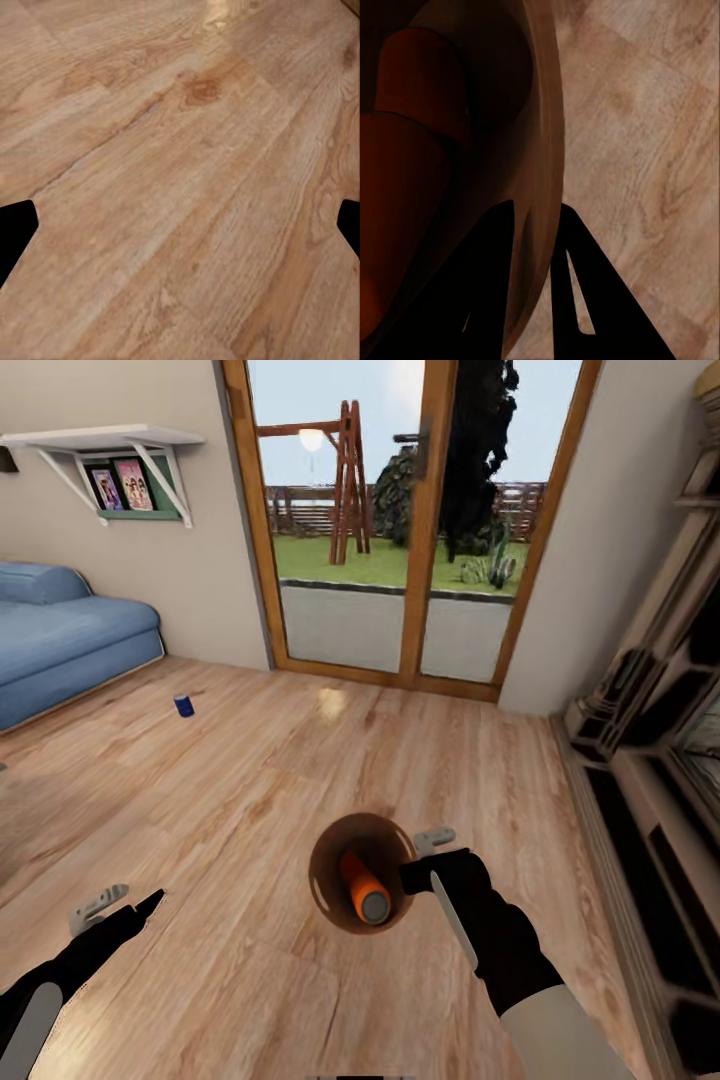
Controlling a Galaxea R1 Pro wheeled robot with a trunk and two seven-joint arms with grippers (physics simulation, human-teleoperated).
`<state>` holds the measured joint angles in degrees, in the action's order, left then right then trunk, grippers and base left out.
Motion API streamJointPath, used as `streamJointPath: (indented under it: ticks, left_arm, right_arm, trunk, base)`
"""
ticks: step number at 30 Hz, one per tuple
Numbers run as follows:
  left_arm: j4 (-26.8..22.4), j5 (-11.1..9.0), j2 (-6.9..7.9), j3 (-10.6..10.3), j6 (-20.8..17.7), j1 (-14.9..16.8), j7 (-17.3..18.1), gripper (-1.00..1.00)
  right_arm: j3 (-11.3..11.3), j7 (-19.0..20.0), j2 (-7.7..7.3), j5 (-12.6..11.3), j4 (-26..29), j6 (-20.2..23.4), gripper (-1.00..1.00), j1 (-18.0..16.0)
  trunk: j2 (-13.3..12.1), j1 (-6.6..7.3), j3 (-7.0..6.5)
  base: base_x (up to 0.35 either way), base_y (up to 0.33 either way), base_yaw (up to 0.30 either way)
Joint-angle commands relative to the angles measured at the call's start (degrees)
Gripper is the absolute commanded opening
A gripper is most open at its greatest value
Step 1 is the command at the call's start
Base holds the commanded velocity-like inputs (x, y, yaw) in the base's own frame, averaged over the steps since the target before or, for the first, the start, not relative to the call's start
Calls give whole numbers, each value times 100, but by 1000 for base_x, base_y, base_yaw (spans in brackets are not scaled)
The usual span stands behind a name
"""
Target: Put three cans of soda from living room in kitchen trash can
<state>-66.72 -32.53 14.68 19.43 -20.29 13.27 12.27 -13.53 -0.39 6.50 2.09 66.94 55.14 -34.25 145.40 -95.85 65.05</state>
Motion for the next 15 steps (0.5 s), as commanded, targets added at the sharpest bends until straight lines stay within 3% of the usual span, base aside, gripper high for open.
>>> streamJointPath:
  ticks: [1,15]
  left_arm:
    - [1,1,0,0,0,0,1,100]
    - [1,7,0,0,-2,0,2,100]
  right_arm:
    - [-1,28,1,-93,4,-4,-100,-3]
    - [11,34,-21,-80,8,-9,-100,-3]
  trunk:
    - [1,1,-1]
    - [1,1,-1]
  base:
    - [266,184,257]
    - [265,185,257]
